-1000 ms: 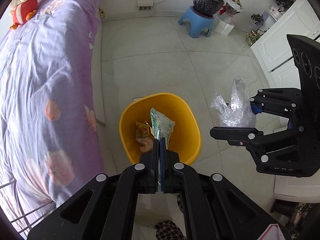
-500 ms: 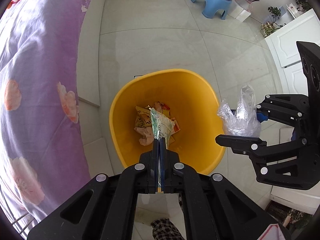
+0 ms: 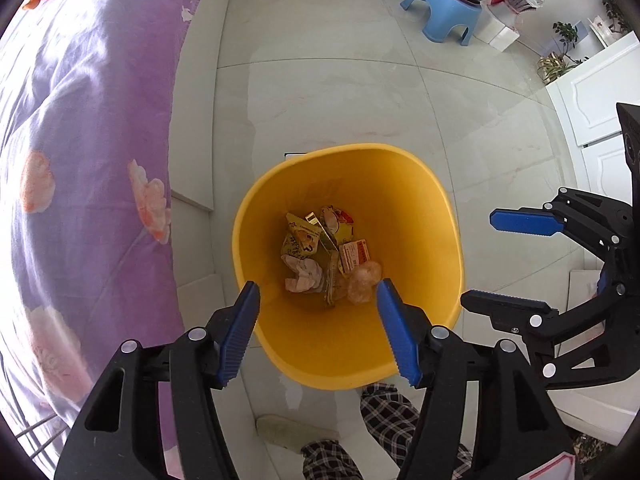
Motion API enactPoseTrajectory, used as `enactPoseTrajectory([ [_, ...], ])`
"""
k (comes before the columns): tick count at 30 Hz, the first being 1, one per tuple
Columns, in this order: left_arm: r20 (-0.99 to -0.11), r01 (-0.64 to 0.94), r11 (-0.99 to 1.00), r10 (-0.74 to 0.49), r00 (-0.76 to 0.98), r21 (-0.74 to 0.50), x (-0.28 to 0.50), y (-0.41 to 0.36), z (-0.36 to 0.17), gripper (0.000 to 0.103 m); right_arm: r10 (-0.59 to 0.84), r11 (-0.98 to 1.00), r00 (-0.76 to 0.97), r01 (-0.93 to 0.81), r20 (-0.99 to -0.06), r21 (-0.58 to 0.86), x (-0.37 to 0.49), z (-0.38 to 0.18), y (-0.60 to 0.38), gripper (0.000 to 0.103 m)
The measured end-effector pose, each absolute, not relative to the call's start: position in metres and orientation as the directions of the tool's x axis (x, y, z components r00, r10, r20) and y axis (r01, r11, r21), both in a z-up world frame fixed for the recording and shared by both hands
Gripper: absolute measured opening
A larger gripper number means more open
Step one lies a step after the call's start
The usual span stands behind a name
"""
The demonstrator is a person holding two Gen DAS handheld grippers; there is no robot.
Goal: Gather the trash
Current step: 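Open the right tool over the wastebasket while the left tool releases the packet, then move both tools back over the table toward the tape roll and small box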
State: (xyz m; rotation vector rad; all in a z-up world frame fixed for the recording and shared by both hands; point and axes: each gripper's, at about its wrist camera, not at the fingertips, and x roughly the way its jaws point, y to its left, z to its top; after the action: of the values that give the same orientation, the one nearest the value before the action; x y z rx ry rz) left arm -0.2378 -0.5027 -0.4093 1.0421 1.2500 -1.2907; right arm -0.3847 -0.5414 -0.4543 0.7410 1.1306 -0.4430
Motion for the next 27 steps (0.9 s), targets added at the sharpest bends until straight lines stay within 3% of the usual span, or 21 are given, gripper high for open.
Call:
enactPoseTrajectory([
  [12,-0.981,0.990,0.082,-0.165,-0.102,-0.117,-0.228,-0.485,-0.353,0.061,-0.014,0.682,0.403,0.673,-0.915,0.286,-0.389,-0.393,-0.522,0.069],
  [27,-0.952,0.966,0.232,-0.304,-0.039,-0.114,-0.183,-0.384,-0.227,0.063,-0.137,0.719,0.489,0.647,-0.862,0.253,-0.374,-0.244,-0.456,0.069],
])
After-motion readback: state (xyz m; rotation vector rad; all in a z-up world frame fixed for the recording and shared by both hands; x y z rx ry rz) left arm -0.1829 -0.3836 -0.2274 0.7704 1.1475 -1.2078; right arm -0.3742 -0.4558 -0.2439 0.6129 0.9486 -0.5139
